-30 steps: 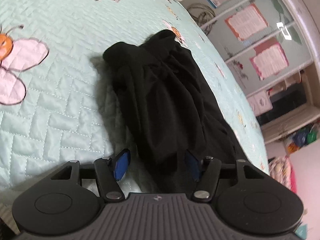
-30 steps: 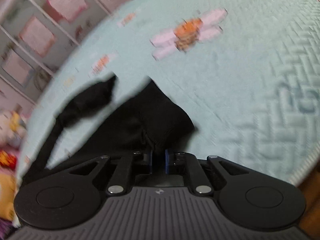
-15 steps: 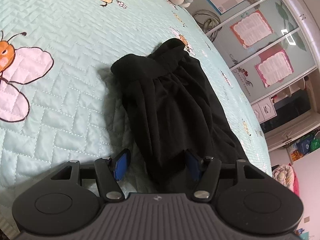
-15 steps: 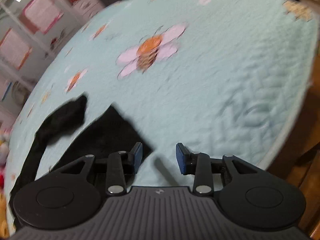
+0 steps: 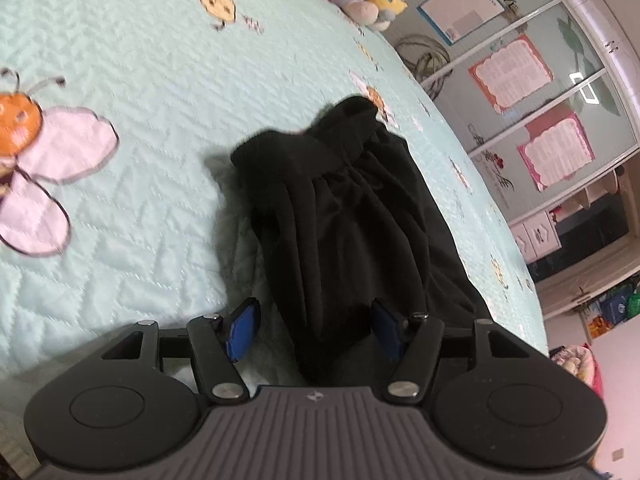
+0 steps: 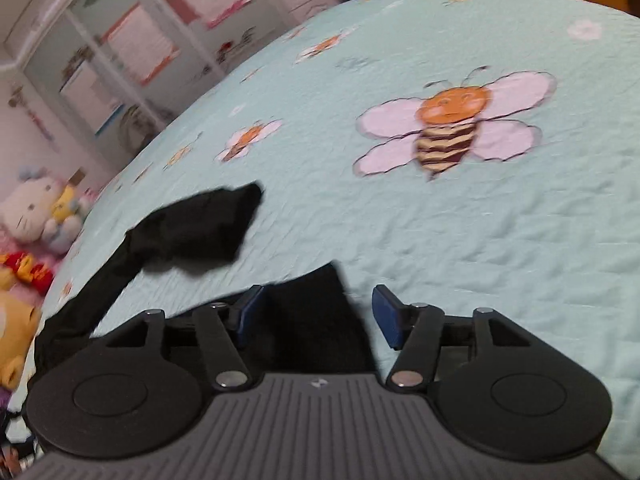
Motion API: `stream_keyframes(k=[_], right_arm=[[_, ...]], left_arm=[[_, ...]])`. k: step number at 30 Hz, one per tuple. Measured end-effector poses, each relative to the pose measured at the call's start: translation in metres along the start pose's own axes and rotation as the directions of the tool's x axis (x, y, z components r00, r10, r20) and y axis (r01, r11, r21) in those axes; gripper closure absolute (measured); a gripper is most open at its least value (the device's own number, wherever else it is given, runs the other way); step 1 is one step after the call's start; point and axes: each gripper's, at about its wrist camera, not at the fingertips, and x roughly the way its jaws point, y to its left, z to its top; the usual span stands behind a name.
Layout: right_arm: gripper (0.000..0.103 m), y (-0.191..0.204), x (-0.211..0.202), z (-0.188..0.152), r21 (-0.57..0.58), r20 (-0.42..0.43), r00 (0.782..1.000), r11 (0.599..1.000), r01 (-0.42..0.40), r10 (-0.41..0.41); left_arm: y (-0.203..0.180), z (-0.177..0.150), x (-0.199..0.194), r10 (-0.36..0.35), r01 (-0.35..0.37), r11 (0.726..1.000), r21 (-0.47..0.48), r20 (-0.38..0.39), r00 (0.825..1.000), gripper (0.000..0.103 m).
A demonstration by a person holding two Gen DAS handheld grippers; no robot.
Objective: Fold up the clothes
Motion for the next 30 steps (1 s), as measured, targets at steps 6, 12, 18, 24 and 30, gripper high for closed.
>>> stream_keyframes(k=[6, 12, 18, 24, 30], right_arm=[[0.089, 0.011, -0.008, -0.002, -0.076, 0.031, 0.996, 0.993, 0.089, -0.086], [0.089, 0.004, 0.002, 0.000, 0.023, 0.038, 0.989, 0.990, 0.140, -0.141], [0.089, 0.006, 0.005, -0.001, 0.032, 0.017, 0.986, 0.986, 0.165, -0.165], [0.091, 0.024, -0.003, 0.011, 0.045, -0.010, 0.976, 0.975, 0.218, -0.218], [0.091, 0.010, 0.003, -0.002, 0.068, -0.053, 0.976, 0.974, 0.216, -0.213]], left_arm=[[0.011, 0.013, -0.007, 0.015, -0.013, 0.999, -0.035, 0.068, 0.998, 0.038], [0.024, 0.031, -0.010, -0.016, 0.025, 0.997, -0.078, 0.114, 0.993, 0.036], [0.025, 0.041, 0.012, -0.074, 0.080, 0.991, -0.104, 0.060, 0.995, 0.040], [0.028, 0.060, -0.003, -0.029, 0.030, 0.999, -0.031, 0.032, 0.999, 0.091], [0.043, 0.055, -0.006, 0.038, -0.039, 0.996, 0.075, 0.015, 0.999, 0.087]])
